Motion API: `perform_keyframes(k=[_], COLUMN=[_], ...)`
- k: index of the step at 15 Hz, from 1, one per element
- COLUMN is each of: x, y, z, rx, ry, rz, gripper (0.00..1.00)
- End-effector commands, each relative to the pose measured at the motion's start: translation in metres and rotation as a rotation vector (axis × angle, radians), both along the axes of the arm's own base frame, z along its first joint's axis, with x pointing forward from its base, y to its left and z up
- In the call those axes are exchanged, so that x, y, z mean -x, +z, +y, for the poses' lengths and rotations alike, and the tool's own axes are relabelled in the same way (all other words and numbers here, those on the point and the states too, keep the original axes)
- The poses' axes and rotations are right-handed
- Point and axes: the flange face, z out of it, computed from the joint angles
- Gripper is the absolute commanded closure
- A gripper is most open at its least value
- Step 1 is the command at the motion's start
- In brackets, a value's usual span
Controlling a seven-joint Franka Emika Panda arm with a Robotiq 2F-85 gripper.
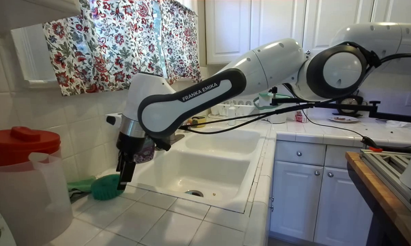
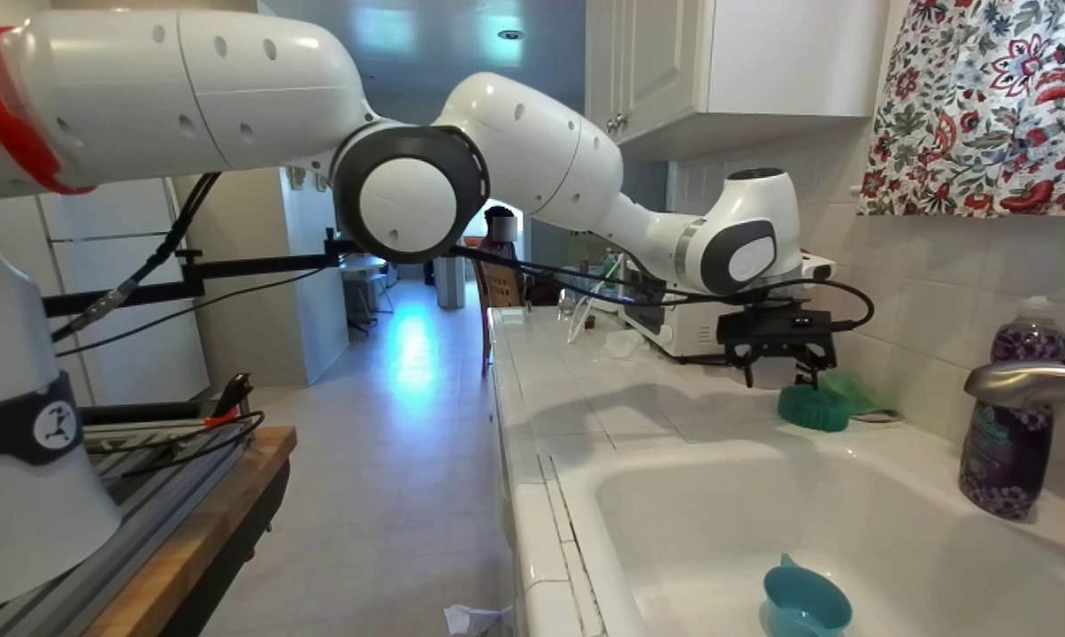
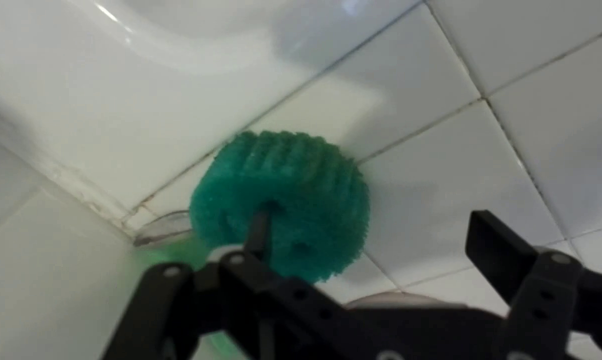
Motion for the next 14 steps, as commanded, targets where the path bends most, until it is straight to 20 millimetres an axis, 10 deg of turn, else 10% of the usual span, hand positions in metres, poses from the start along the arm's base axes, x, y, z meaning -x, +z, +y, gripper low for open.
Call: perform_keyframes(k=[1, 14], x=[0.004, 0.015], y=[-0.01, 0.005], z=[0.014, 0.054], rx=[0.006, 0.299], ry=[0.048, 0.144], rz=[-0.016, -0.044], gripper=[0.0, 0.0])
